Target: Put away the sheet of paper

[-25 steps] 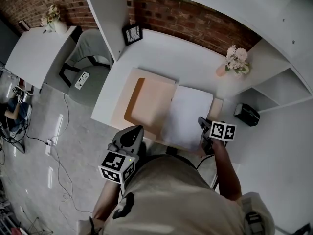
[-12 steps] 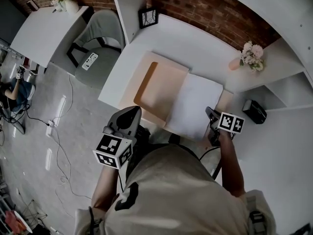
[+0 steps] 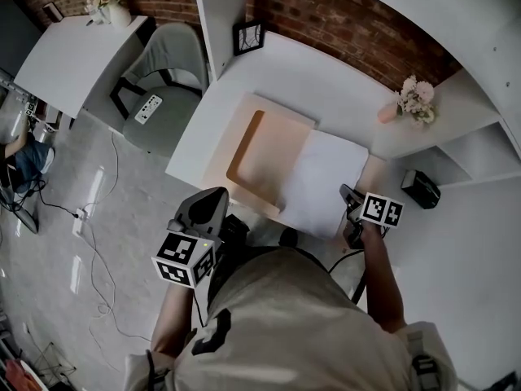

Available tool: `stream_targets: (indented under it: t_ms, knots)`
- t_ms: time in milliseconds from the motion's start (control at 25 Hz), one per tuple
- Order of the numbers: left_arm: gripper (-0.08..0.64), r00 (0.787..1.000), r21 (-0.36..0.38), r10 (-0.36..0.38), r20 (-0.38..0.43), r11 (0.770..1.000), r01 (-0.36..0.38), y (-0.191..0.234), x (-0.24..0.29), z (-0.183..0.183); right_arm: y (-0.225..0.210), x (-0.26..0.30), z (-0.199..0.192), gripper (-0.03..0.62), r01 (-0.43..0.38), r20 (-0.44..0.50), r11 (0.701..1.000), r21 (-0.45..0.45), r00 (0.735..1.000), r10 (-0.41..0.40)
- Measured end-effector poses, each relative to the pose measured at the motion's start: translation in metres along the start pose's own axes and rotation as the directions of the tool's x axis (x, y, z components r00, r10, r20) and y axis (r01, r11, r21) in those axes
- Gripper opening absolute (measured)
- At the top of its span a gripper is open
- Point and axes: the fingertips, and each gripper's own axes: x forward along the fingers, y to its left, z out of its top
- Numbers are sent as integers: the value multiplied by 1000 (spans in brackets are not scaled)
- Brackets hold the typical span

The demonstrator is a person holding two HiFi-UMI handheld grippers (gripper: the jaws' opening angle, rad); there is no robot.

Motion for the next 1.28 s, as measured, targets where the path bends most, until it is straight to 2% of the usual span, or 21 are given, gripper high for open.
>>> stream_targets:
  t_ms: [360, 720, 840, 1040, 1280]
  knots:
    - [17, 996, 21, -87, -3, 996, 87, 3, -5, -2, 8, 1, -6, 28, 44, 26, 999, 0, 999, -44]
    - [15, 986, 57, -164, -12, 985, 165, 16, -14, 1, -3, 3, -17, 28, 150, 7, 989, 17, 989, -150]
    - [15, 985, 54, -173, -17, 983, 174, 22, -19, 2, -5, 7, -17, 28, 176, -10, 984, 29, 984, -176]
    - [17, 981, 50, -194, -26, 980, 195, 28, -19, 1, -8, 9, -14, 28, 226, -28, 974, -6, 974, -226]
    - [15, 973, 48, -226, -43, 972, 228, 31, -19, -1, -11, 14, -13, 28, 242, -32, 970, 13, 970, -241]
